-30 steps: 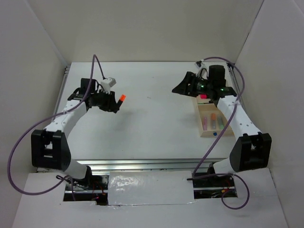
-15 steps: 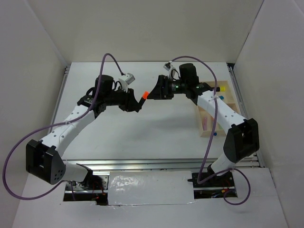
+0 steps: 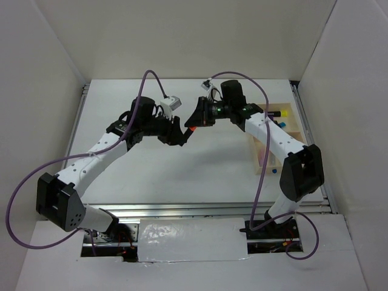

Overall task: Sort the stationery into containers
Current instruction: Pass the stationery from the left arm to the right, then place the stationery into the container

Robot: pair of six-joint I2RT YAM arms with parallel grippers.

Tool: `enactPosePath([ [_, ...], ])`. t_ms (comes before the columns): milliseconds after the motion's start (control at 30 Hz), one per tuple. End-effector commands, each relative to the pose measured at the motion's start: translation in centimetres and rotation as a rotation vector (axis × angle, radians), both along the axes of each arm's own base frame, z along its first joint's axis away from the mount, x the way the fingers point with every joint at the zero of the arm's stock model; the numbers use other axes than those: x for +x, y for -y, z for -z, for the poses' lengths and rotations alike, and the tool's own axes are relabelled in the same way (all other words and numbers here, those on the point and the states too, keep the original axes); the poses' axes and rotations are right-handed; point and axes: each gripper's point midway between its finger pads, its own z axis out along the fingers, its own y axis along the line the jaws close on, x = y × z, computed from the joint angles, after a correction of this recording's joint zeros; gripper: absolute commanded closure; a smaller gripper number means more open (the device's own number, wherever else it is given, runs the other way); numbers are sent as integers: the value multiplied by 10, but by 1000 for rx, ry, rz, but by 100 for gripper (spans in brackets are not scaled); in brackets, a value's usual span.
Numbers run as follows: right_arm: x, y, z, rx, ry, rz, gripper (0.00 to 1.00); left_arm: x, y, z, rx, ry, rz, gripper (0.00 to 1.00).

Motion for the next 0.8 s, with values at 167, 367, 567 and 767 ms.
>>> enactPosePath([
  [167,44,66,-23,6,107,161,100,36,-43,-22,104,97,-206,1],
  [367,118,218,-27,-181,288,533,100,55,-103,-8,240,111,-406,1],
  [567,165,334,5,-382,251,769,100,61,-127,14,346,38,-465,1],
  [767,188,375,45,-440,161,837,99,60,-143,27,357,6,-461,1],
])
